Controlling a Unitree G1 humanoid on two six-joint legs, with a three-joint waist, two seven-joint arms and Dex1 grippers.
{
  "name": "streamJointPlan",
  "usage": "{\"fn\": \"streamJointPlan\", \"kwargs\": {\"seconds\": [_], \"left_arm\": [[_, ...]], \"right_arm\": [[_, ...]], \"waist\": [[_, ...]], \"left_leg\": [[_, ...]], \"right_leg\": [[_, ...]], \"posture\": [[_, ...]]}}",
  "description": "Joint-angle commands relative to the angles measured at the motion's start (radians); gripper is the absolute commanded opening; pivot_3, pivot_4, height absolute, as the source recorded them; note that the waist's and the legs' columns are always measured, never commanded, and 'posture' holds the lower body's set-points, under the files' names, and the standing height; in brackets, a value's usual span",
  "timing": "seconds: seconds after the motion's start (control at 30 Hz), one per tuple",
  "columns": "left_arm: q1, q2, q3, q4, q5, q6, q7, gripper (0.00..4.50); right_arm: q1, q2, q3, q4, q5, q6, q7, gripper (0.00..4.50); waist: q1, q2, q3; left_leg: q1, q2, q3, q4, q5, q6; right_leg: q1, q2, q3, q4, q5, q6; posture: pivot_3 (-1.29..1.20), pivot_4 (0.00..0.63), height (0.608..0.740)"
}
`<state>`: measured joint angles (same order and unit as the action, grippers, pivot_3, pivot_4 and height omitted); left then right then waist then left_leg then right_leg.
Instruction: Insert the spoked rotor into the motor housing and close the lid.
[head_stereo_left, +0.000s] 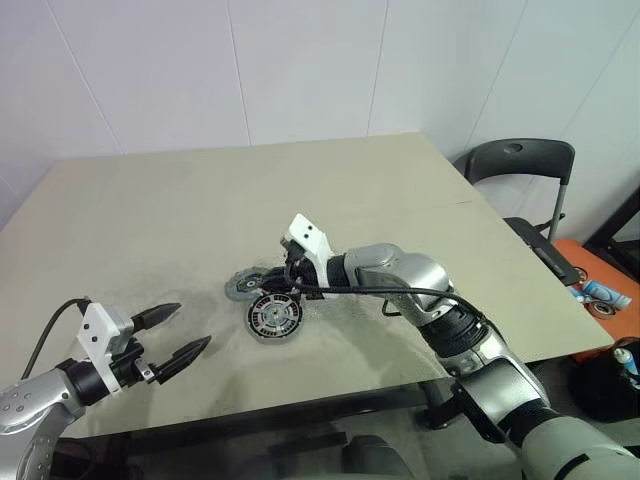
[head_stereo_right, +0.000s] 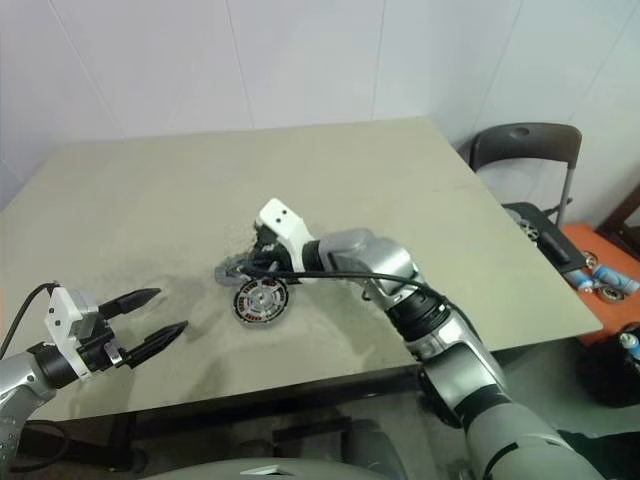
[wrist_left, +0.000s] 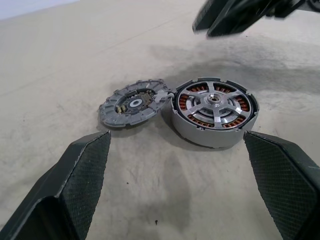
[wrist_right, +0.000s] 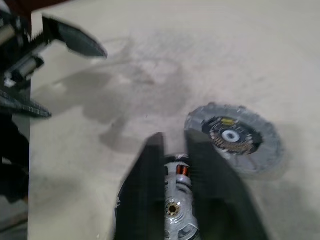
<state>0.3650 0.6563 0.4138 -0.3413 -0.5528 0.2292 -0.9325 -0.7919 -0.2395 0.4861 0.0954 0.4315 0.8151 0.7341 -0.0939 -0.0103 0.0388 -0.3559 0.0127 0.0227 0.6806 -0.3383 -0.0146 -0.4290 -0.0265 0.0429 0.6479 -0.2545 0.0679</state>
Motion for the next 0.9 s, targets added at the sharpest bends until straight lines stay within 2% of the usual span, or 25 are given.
{"fn": "streamJointPlan", "kwargs": {"seconds": [0.03,0.3,0.43,0.7,0.8,0.9], "left_arm": [[0.001,0.004,0.008,-0.041,-0.004,-0.005,0.007,4.50],[-0.009,0.006,-0.001,-0.041,-0.006,0.001,0.016,4.50],[-0.016,0.006,-0.006,-0.037,-0.005,0.003,0.016,4.50],[-0.038,0.010,-0.017,-0.021,-0.005,0.004,0.006,4.50],[-0.046,0.011,-0.021,-0.012,-0.003,0.001,0.002,4.50],[-0.045,0.010,-0.024,-0.011,-0.001,-0.004,-0.001,4.50]], "right_arm": [[0.009,0.017,0.033,0.040,-0.062,-0.045,0.033,0.03],[0.016,0.009,0.124,0.136,-0.208,-0.071,0.089,0.03],[-0.009,0.006,0.095,0.115,-0.221,-0.092,0.129,0.03],[-0.111,-0.164,0.142,0.053,-0.350,-0.420,0.396,0.03],[-0.148,-0.199,0.163,0.083,-0.405,-0.569,0.487,0.58],[-0.187,-0.215,0.193,0.131,-0.475,-0.760,0.561,1.51]], "waist": [[0.000,0.000,0.000],[0.000,0.000,0.000],[0.000,0.000,0.000],[0.024,0.000,0.000],[0.024,0.000,0.000],[0.024,0.000,0.000]], "left_leg": [[0.000,0.000,0.000,0.000,0.000,0.000],[0.000,0.000,0.000,0.000,0.000,0.000],[0.001,0.000,0.000,0.000,0.000,0.000],[0.000,-0.001,0.000,0.000,0.000,0.000],[0.001,-0.001,0.000,0.000,0.000,0.000],[0.001,-0.001,0.000,0.001,0.000,0.000]], "right_leg": [[0.000,0.000,0.000,0.000,0.000,0.000],[0.000,0.000,0.000,0.000,0.000,0.000],[0.001,0.000,0.000,0.001,0.000,0.000],[0.000,-0.001,0.000,0.000,0.000,0.000],[0.000,0.000,0.000,0.001,0.000,0.000],[0.000,0.000,0.000,0.001,0.000,0.000]], "posture": [[0.00,0.000,0.740],[0.00,0.000,0.740],[0.00,0.000,0.740],[0.00,0.000,0.740],[0.00,0.000,0.740],[0.00,0.000,0.740]]}}
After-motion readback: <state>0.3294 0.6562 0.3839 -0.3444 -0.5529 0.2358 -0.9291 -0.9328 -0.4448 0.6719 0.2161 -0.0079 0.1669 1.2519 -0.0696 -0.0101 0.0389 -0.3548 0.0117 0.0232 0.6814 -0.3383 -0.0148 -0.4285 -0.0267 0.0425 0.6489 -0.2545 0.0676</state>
